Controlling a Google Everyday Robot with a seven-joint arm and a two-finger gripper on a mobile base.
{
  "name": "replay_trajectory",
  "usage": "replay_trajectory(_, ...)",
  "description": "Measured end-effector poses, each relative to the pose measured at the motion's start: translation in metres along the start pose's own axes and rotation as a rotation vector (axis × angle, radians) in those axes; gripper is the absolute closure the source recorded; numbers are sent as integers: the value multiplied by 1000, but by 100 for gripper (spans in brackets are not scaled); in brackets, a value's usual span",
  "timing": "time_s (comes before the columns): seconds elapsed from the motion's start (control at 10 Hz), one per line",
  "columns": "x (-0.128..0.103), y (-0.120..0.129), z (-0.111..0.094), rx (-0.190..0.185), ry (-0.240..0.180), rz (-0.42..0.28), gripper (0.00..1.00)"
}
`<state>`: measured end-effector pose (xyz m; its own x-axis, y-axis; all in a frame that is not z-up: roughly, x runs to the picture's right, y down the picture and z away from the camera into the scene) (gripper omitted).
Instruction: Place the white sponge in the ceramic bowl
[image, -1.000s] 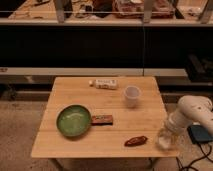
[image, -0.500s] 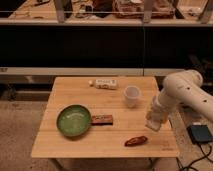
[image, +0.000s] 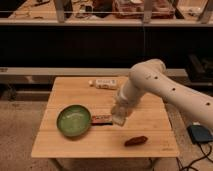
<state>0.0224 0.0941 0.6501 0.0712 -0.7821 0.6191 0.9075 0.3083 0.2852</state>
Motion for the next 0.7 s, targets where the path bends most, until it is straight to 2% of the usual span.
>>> replay_trajectory(0.3, 5, -60, 48, 261, -21, -39, 100)
replay_trajectory(0.4, 7, -65, 54, 297, -20, -43, 100)
replay_trajectory(0.5, 11, -61, 69, 356, -8, -73, 100)
replay_trajectory(0.7, 13, -58, 77, 381, 2, -93, 100)
